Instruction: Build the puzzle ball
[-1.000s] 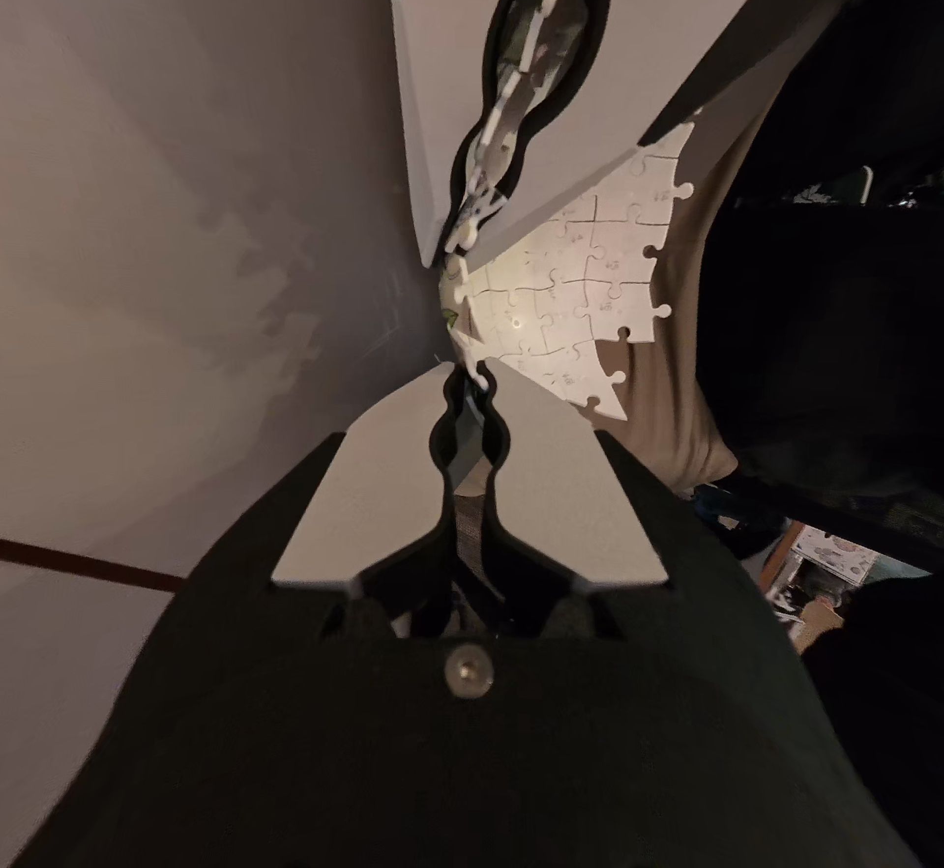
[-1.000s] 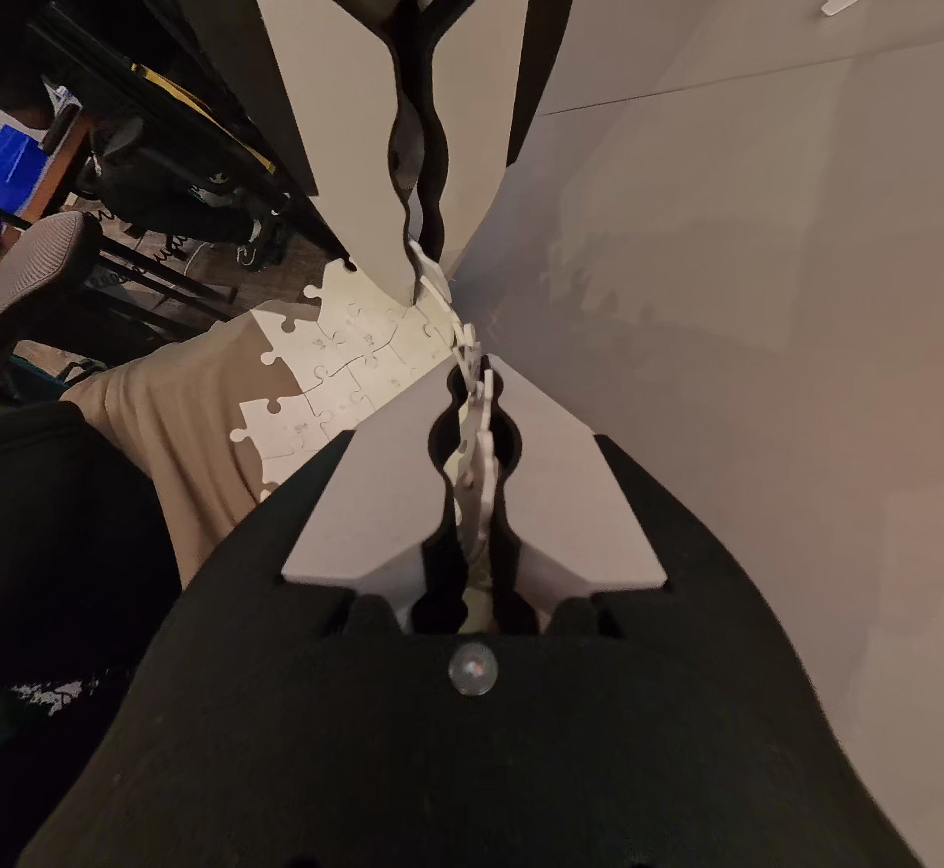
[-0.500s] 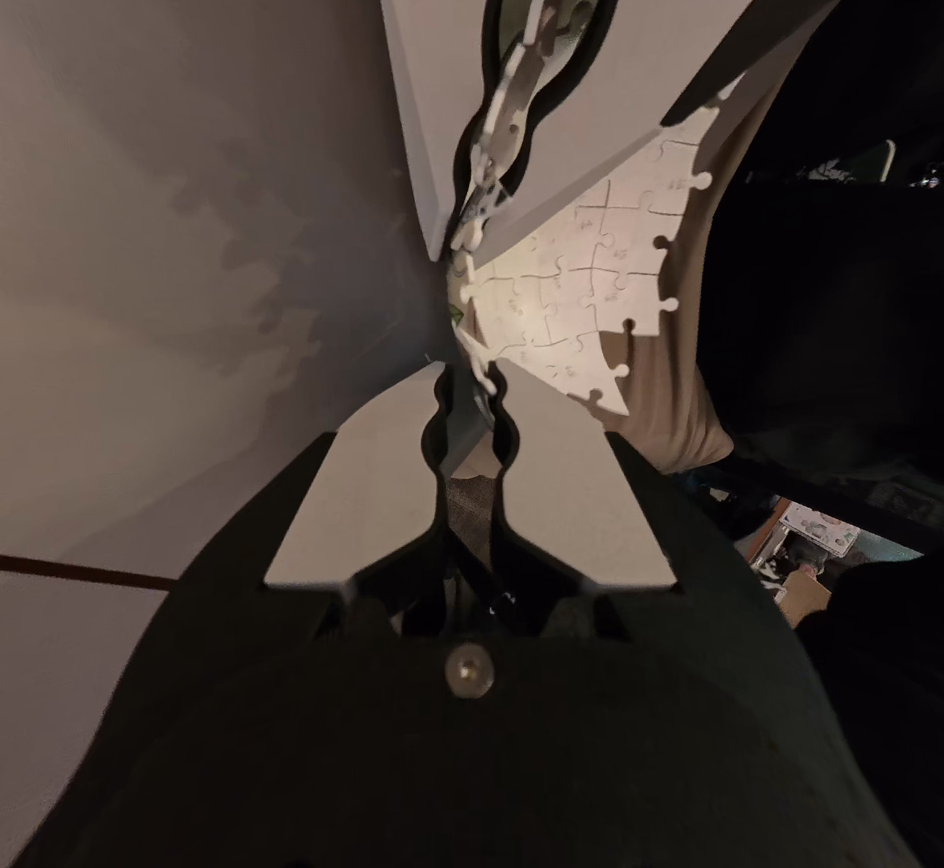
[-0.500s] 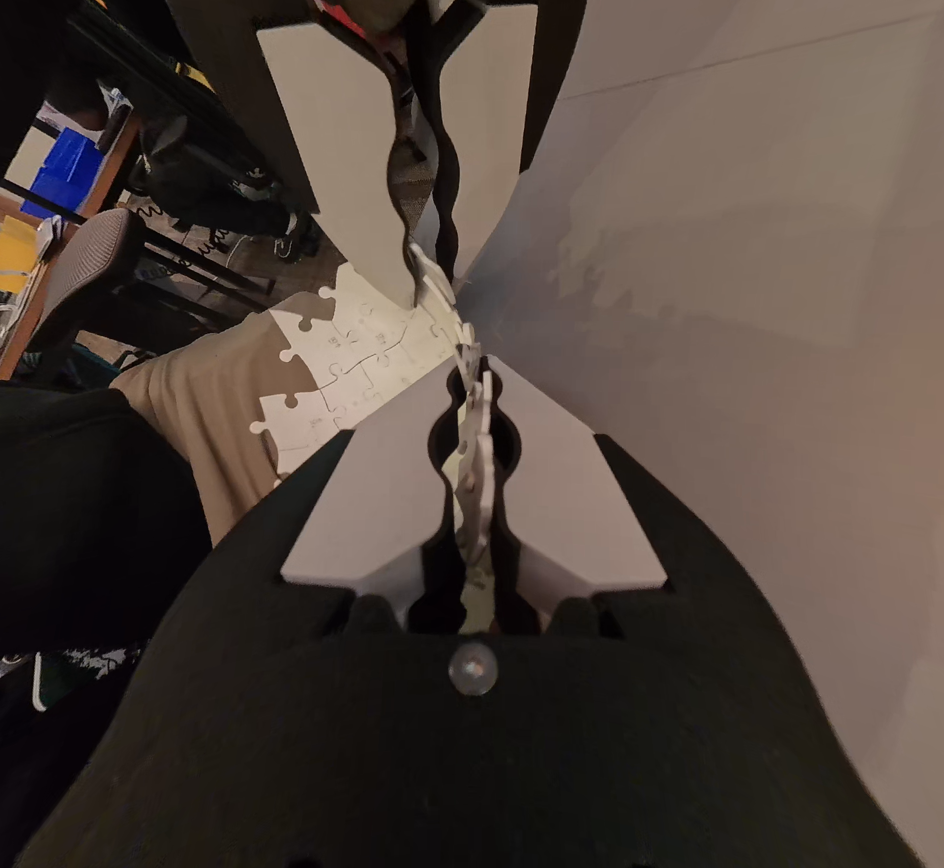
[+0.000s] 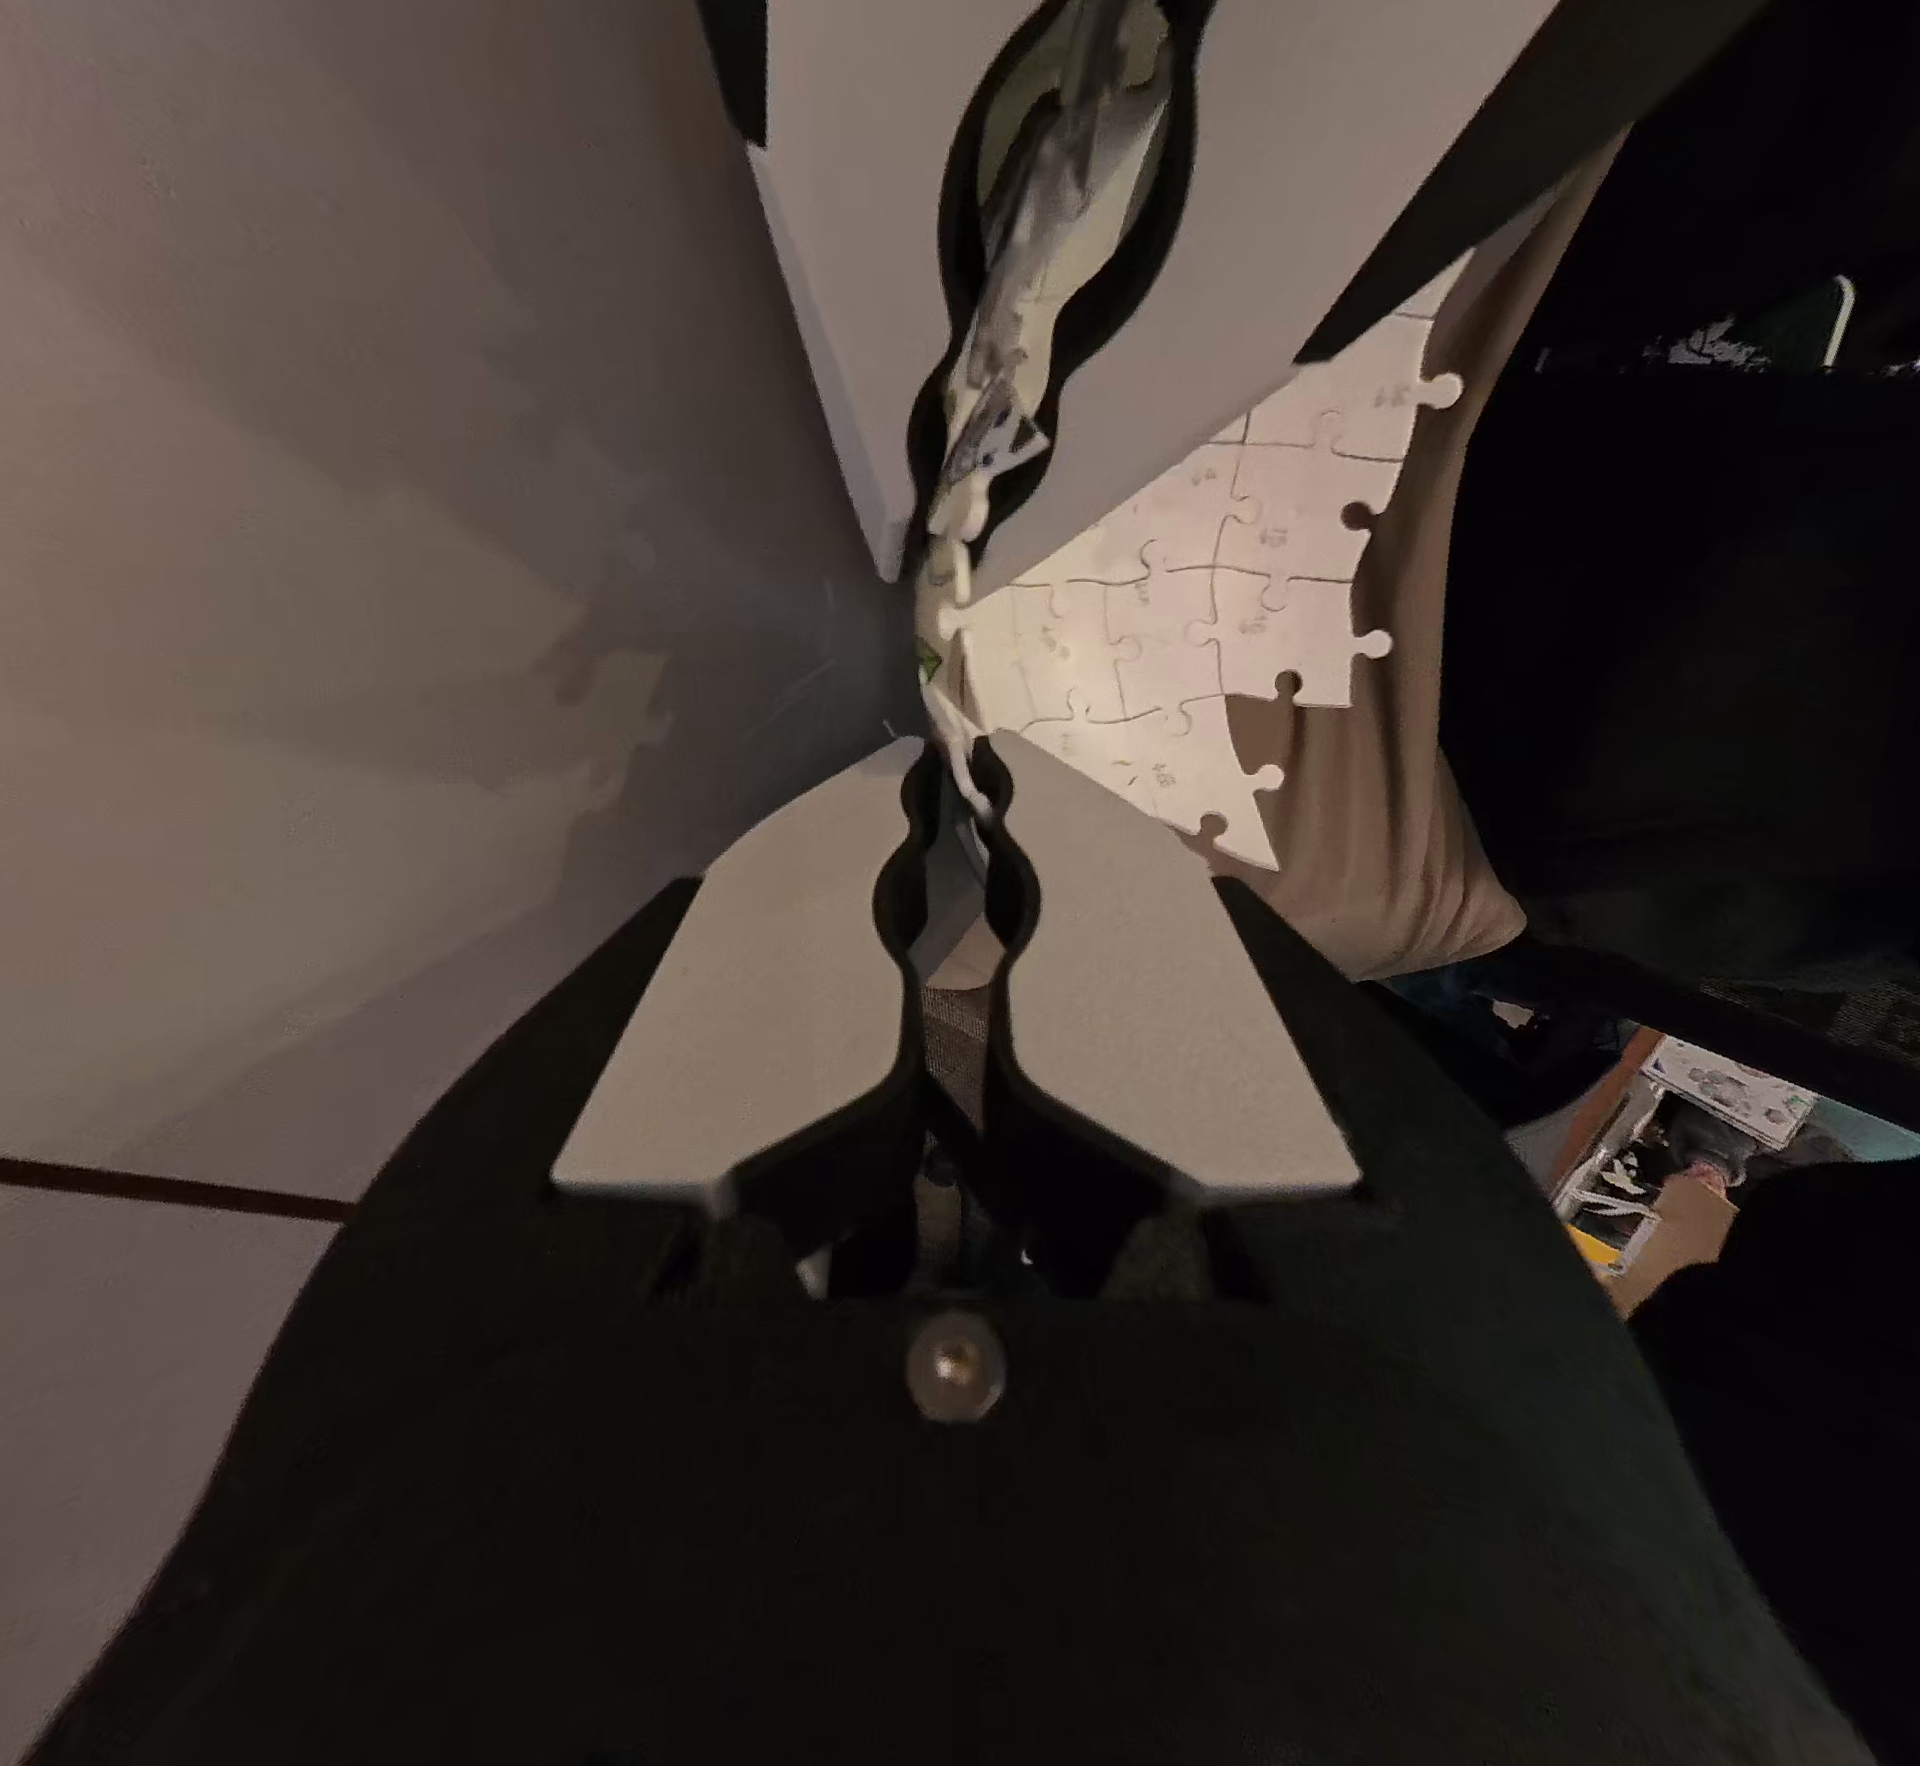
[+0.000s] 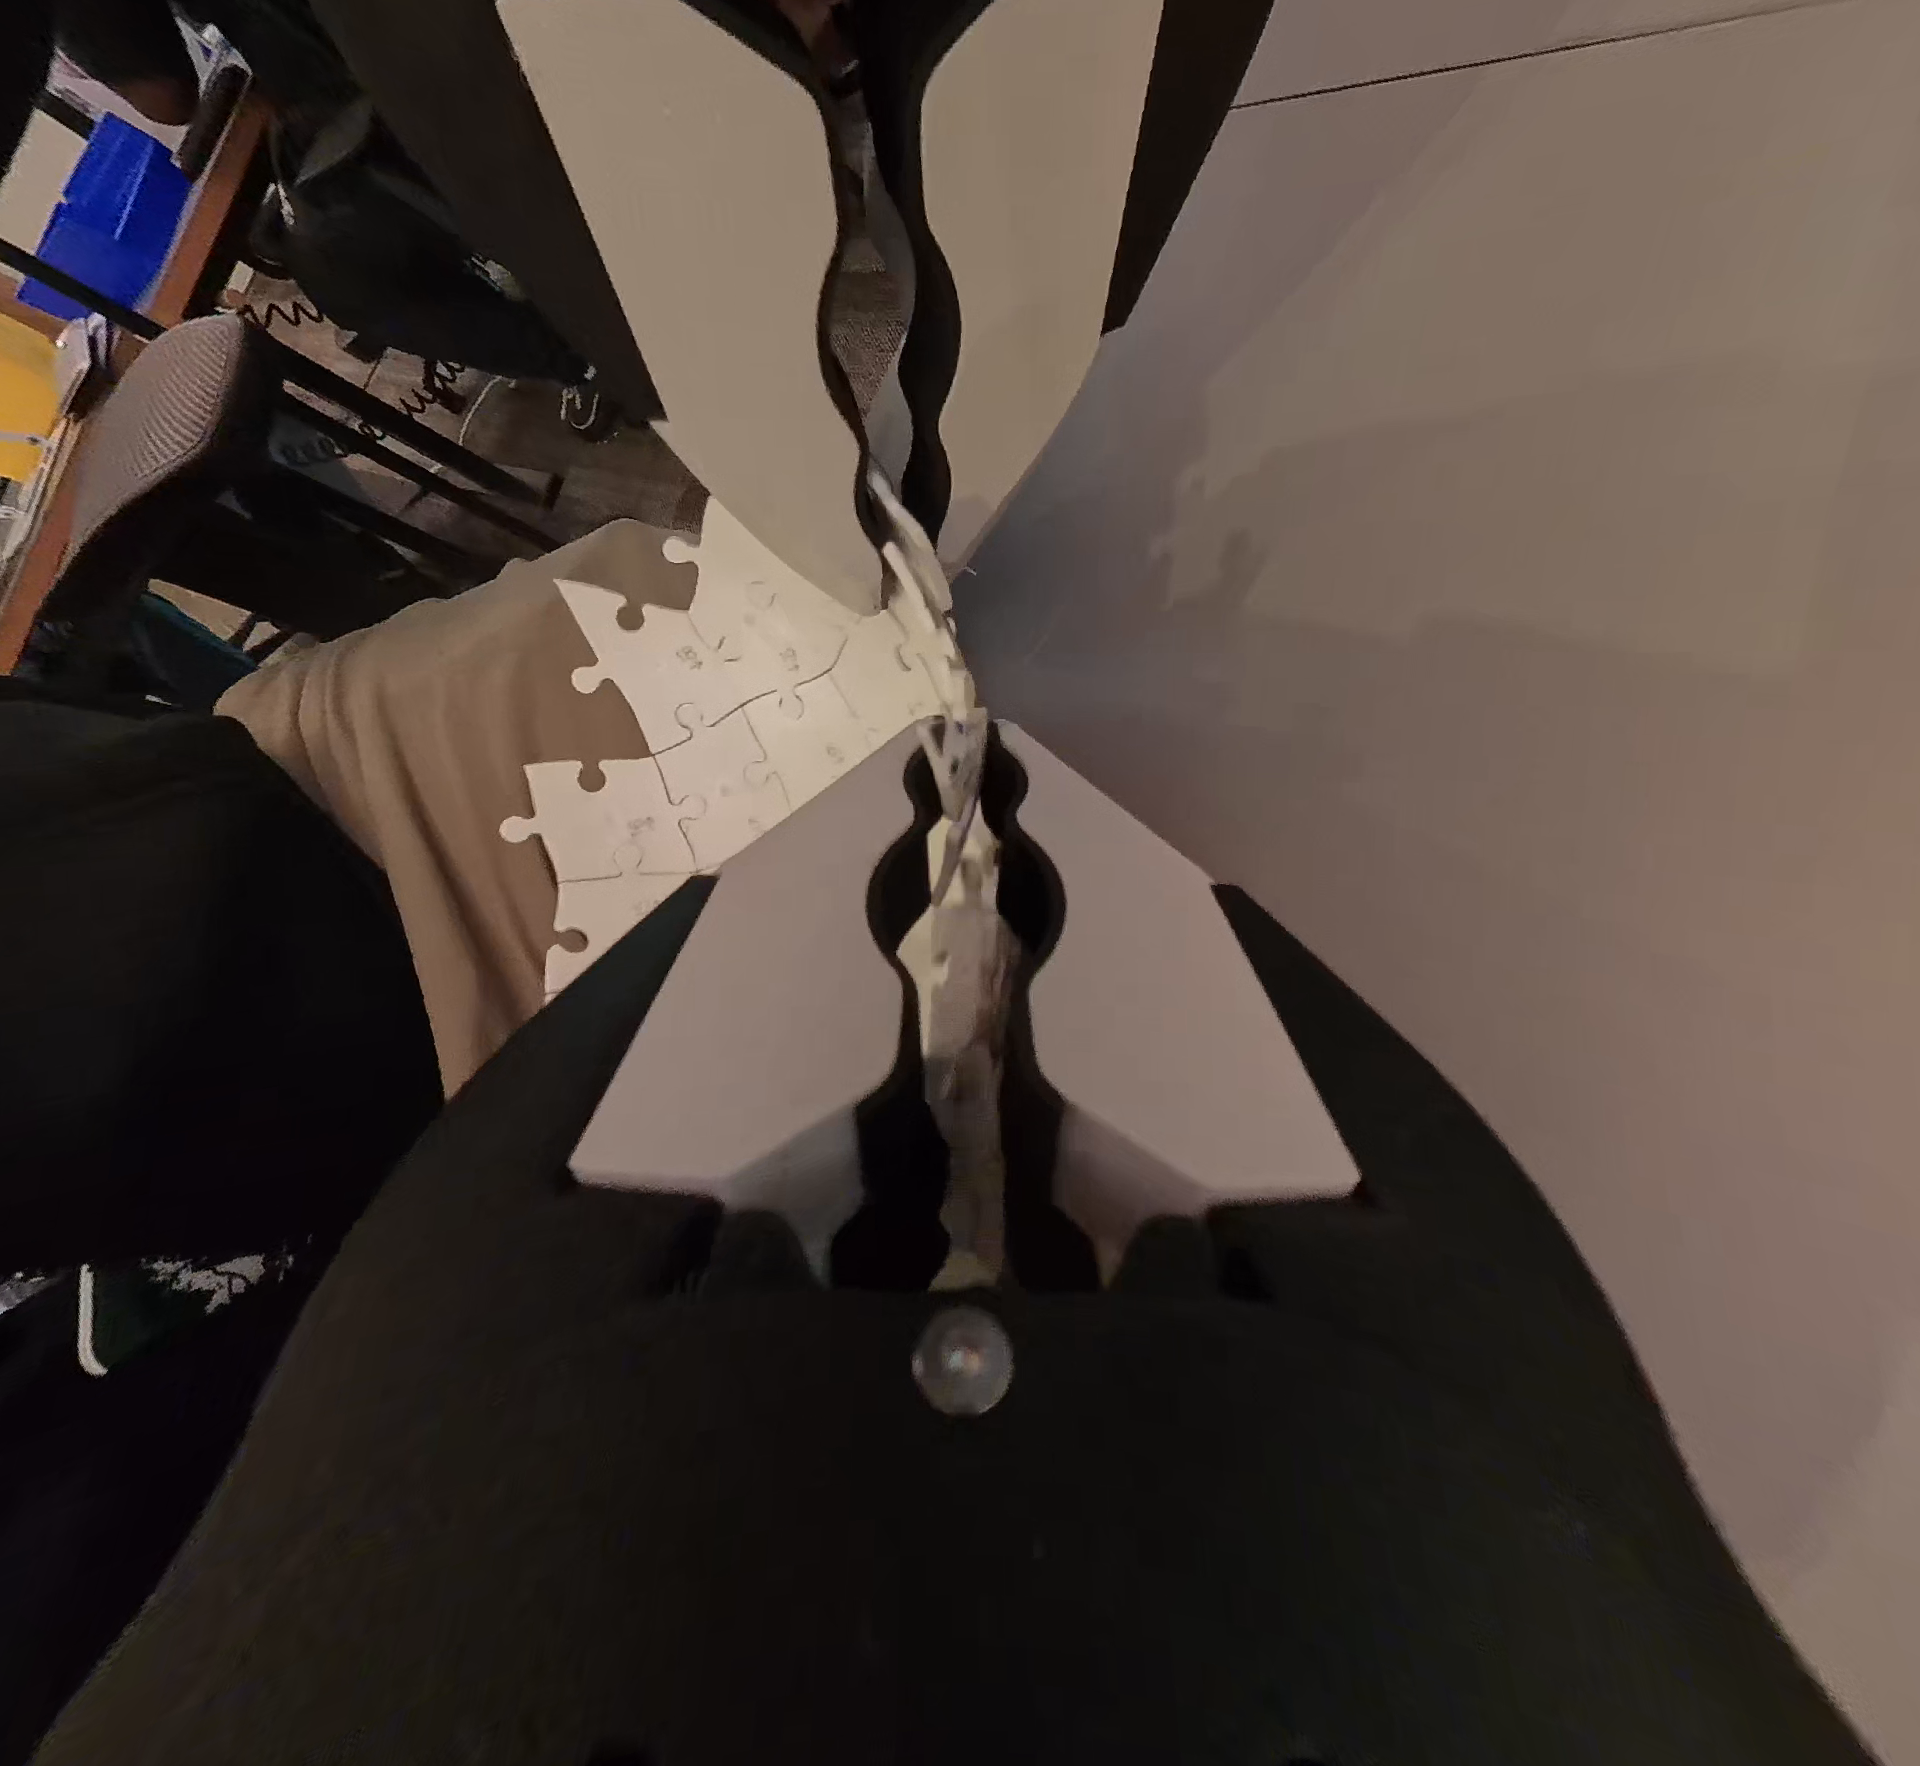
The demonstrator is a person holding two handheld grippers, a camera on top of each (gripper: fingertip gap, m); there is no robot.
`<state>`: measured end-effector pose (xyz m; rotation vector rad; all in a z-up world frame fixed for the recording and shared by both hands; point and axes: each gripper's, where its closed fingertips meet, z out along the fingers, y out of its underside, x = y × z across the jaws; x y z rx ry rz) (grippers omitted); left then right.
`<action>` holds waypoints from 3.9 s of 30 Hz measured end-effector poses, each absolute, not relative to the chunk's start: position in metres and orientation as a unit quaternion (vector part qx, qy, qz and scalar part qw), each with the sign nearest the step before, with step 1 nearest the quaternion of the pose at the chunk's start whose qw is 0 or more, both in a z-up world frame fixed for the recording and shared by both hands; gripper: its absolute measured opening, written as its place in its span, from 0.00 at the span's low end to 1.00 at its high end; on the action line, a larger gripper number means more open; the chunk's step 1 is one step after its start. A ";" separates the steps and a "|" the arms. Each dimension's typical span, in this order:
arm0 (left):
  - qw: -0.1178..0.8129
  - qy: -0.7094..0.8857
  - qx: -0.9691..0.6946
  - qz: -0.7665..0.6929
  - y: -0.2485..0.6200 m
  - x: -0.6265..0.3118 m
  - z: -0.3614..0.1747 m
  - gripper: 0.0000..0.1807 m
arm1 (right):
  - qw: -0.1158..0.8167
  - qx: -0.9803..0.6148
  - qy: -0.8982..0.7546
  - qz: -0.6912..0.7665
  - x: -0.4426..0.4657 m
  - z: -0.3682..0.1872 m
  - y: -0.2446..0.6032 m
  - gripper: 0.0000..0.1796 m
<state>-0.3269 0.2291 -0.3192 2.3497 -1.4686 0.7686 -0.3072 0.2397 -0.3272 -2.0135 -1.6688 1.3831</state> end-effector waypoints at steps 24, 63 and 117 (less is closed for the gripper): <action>0.127 -0.522 0.801 0.265 0.231 -0.325 -0.316 0.04 | 0.054 -0.681 -0.535 0.497 -0.305 -0.324 0.240 0.04; -0.253 -0.466 0.766 0.363 0.264 -0.231 -0.195 0.55 | 0.285 -0.778 -0.497 0.257 -0.118 -0.258 0.263 0.76; -0.277 -0.503 0.800 0.176 0.225 0.025 -0.353 0.81 | 0.364 -0.911 -0.182 0.069 0.188 -0.351 0.188 0.89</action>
